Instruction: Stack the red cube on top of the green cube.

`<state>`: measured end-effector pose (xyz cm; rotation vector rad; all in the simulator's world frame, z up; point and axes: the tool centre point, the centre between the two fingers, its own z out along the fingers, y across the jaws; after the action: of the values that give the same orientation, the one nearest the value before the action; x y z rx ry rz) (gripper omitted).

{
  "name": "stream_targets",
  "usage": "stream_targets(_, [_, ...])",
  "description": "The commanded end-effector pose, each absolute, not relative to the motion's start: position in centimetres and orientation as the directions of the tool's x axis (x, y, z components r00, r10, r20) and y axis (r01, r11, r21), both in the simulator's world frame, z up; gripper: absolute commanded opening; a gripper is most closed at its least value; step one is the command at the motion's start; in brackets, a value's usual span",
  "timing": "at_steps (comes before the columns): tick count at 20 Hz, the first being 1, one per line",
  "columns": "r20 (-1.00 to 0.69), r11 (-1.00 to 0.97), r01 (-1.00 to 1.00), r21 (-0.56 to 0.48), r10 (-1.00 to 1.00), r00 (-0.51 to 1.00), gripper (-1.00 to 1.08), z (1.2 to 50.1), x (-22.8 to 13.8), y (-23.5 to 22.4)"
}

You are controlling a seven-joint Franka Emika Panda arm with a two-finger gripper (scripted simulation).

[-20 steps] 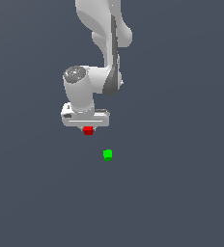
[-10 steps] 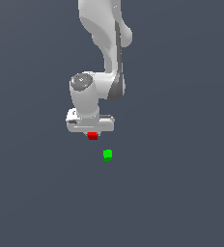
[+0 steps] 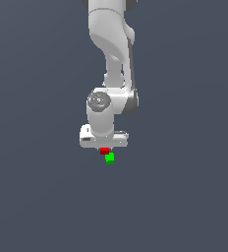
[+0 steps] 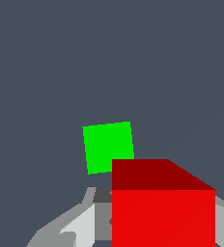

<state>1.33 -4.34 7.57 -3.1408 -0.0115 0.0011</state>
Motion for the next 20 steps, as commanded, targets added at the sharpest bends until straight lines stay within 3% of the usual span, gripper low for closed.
stream_targets(1, [0.000, -1.000, 0.006, 0.000, 0.006, 1.000, -1.00, 7.0, 2.4, -3.4])
stream_targets(15, [0.000, -1.000, 0.006, 0.000, 0.006, 1.000, -1.00, 6.2, 3.9, -2.1])
stream_targets(16, [0.000, -1.000, 0.006, 0.000, 0.006, 1.000, 1.00, 6.2, 3.9, -2.1])
stream_targets(20, [0.000, -1.000, 0.006, 0.000, 0.006, 1.000, 1.00, 6.2, 3.9, -2.1])
